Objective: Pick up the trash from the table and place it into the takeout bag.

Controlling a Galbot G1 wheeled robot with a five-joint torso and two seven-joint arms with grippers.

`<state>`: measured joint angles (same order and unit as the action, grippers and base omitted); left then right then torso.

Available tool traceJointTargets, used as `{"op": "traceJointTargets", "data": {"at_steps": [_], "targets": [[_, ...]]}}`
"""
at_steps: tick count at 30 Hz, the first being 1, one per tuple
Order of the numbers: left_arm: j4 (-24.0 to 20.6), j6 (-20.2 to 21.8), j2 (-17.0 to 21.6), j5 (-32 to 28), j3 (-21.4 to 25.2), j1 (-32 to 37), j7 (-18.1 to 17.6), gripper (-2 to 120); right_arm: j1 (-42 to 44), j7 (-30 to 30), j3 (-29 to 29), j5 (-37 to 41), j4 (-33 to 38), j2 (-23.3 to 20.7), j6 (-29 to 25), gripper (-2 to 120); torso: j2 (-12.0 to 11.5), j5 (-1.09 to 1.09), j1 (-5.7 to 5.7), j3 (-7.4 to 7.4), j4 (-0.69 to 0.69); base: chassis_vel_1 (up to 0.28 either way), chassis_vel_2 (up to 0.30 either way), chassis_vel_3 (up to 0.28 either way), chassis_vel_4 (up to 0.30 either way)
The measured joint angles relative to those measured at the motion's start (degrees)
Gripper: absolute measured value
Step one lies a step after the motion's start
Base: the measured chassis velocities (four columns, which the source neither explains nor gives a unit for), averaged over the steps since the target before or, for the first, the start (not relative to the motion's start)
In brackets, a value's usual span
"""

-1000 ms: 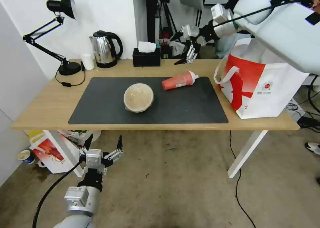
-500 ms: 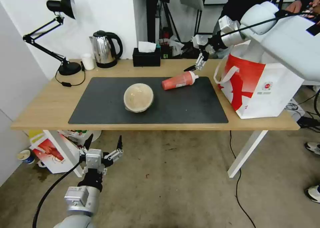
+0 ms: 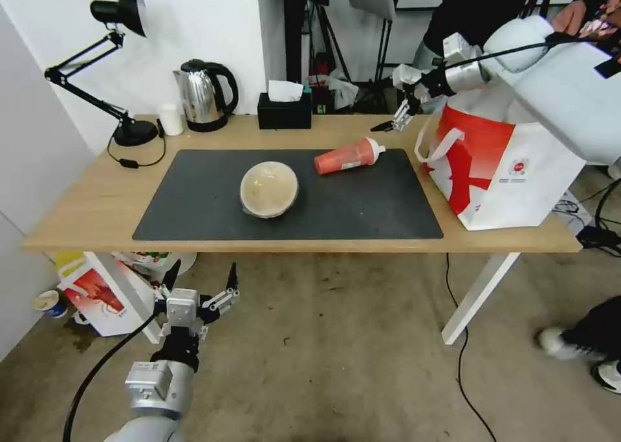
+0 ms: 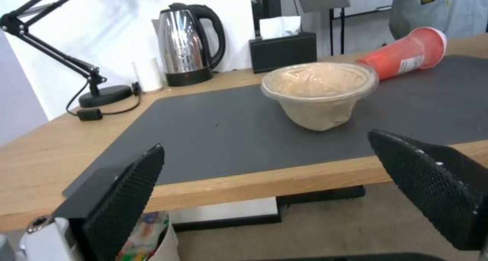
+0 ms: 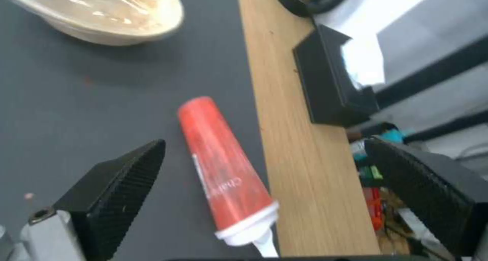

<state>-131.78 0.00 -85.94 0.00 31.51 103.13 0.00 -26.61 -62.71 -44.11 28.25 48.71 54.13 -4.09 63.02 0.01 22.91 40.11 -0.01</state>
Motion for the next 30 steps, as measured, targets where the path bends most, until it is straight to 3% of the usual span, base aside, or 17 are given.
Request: {"op": "traceJointTargets", "data": {"at_steps": [18,30], "targets": [[0.0,0.0,0.0,0.0,0.0,0.0,0.0,100,4.1,3.2,7.9,1.3,-11.8,4.9,0.7,100,0.0,0.0,0.0,0.0,0.0,0.0,0.0,0.0,0.0],[0.0,0.0,0.0,0.0,0.0,0.0,0.0,100,4.2,2.2,7.3,1.4,-11.6,6.9,0.7,100,0.0,-0.01,0.0,-0.01,0.01,0.0,0.0,0.0,0.0]]}}
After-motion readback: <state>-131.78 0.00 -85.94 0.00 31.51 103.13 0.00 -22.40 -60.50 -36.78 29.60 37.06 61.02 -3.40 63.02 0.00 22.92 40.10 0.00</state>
